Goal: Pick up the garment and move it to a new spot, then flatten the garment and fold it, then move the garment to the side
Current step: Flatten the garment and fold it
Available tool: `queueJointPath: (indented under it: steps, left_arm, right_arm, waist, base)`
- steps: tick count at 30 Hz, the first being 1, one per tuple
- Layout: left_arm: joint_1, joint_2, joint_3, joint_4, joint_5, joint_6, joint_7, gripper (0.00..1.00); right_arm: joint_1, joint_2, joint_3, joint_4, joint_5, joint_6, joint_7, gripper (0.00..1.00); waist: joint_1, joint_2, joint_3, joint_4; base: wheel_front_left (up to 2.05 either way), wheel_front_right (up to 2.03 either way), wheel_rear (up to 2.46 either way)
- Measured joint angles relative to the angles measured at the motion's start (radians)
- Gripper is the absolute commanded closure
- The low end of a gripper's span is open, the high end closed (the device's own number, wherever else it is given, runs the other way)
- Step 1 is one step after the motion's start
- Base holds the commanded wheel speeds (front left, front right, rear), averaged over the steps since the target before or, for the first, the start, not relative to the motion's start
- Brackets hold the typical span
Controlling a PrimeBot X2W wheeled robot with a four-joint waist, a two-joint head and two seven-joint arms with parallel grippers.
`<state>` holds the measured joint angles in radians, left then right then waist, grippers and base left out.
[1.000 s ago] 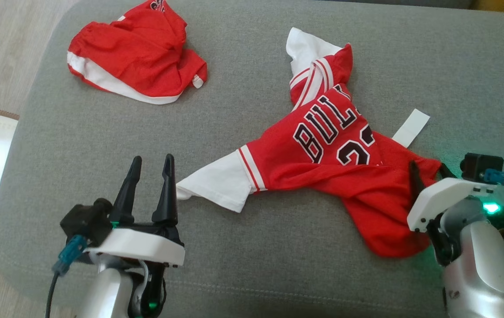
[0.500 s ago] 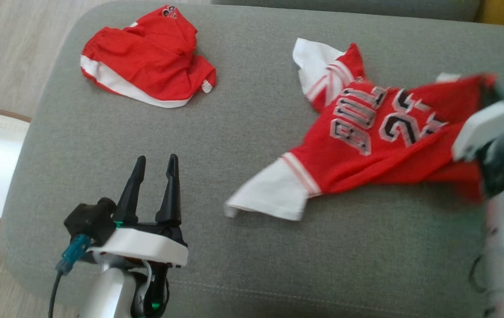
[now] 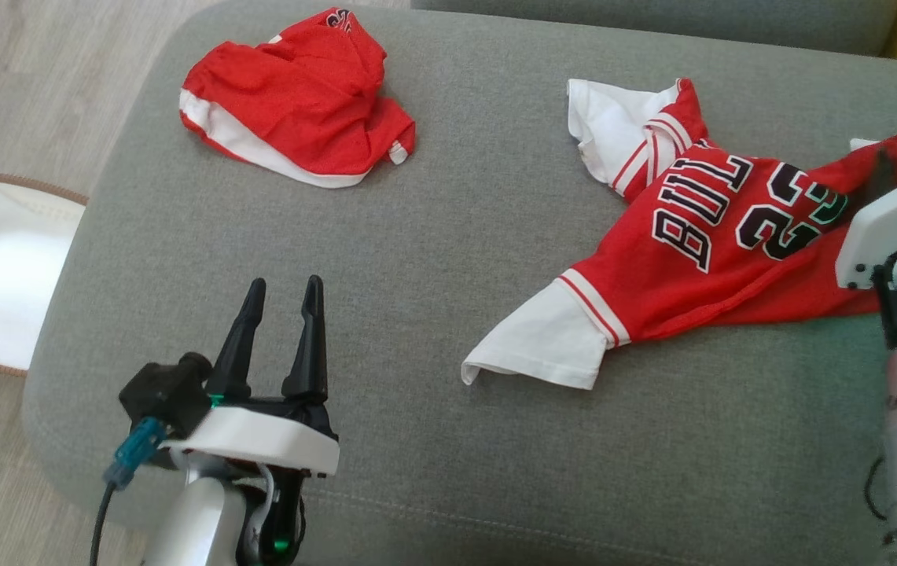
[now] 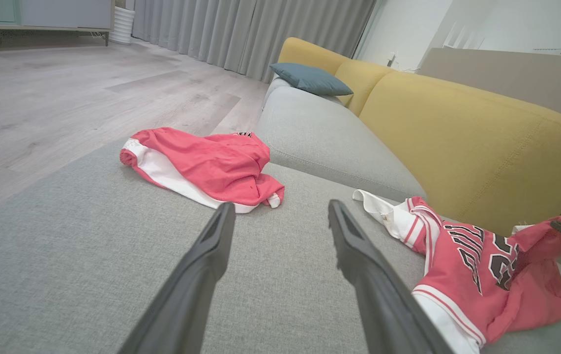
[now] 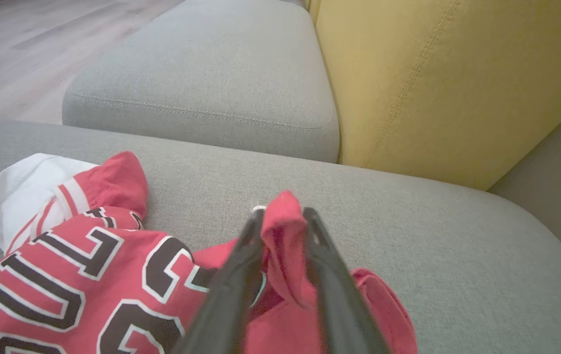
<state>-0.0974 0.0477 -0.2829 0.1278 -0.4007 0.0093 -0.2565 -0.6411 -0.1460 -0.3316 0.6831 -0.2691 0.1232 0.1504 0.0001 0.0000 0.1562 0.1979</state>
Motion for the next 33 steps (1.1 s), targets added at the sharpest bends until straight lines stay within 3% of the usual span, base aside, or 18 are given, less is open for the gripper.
queueJointPath:
  steps: [10,17,27,33]
  left_arm:
    - [0.001,0.0,0.009,-0.002,0.0,0.008,0.0,0.0]
    - [0.015,0.0,0.012,-0.017,0.0,0.019,0.0,0.0]
    - [0.054,0.0,0.012,-0.044,-0.017,0.036,0.0,0.0]
    - [0.066,0.0,0.008,-0.053,-0.031,0.036,0.0,0.0]
  right_arm:
    - [0.023,0.072,0.005,-0.017,0.013,0.0,-0.155,0.0]
    - [0.137,0.087,0.1,-0.152,0.157,0.0,-0.24,0.0]
    - [0.49,0.098,0.187,-0.405,0.471,0.0,-0.333,0.0]
    - [0.569,0.102,0.198,-0.446,0.49,0.0,-0.361,0.0]
  waist:
    - [0.0,0.0,-0.037,-0.041]
    - [0.0,0.0,-0.089,-0.082]
    - [0.0,0.0,-0.132,-0.126]
    - [-0.0001,0.0,-0.125,-0.141]
  base:
    - [0.0,0.0,0.0]
    - [0.0,0.0,0.0]
    - [0.0,0.0,0.0]
    - [0.0,0.0,0.0]
